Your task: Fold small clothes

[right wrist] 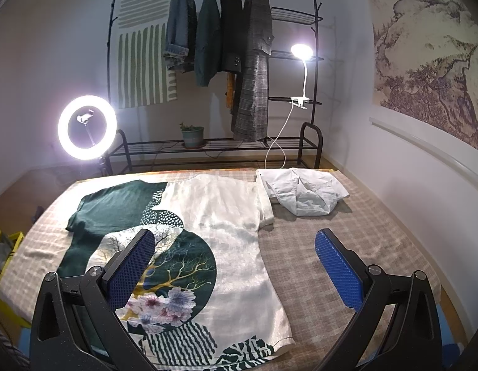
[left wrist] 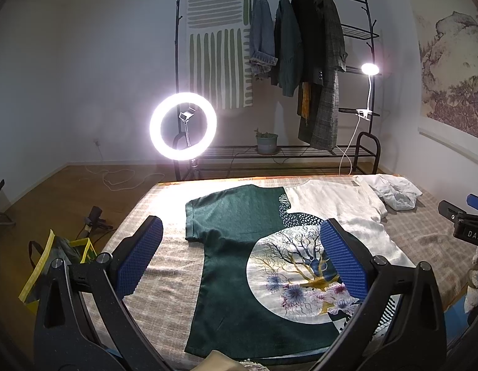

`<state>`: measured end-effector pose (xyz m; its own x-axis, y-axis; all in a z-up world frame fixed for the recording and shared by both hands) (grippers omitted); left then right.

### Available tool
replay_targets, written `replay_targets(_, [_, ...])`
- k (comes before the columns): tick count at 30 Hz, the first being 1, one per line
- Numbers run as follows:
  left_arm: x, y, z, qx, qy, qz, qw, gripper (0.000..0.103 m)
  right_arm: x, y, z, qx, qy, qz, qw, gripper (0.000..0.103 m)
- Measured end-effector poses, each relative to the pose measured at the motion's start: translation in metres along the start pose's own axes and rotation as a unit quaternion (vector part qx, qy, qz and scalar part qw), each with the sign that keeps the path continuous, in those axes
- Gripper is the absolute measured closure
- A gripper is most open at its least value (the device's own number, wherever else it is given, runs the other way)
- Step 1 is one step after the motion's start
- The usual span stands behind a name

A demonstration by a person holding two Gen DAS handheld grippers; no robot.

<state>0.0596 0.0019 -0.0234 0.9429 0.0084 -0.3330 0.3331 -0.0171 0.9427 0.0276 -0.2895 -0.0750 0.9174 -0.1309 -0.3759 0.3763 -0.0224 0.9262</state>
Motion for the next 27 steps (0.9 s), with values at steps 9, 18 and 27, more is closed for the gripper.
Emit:
replay_targets(9, [0.0004,-0.0001,-0.0001,0.000,-0.001,-0.001,1.0000,0.000,0.0005,0.0000,-0.0007,0.000,0.000,0.000,1.000,0.000])
replay_targets(18, [0.0003,-0.0009,0.0000,0.000,0.000,0.000,1.0000,0.000,0.0006,0.0002,-0.0011,0.002,0.001,0.000,1.000,0.000])
replay_targets(27, [0.0005,-0.0009,-0.0002,0.000,0.000,0.000,1.0000,0.000,-0.0003,0.0001,-0.0027,-0.001,-0.001,0.000,1.000,0.000])
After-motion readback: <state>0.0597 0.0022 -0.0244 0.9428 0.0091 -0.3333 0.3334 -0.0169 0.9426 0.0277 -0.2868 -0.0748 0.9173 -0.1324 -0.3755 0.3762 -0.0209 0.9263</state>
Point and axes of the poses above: each gripper's, at about its wrist camera, not at the fingertips, and x roughly the way its jaws point, z to its right, y to its top, the point moved 6 cm from there along x, roughly the way its jaws point, and after that the axes turned 3 degrees about z, right-handed, at the moved point
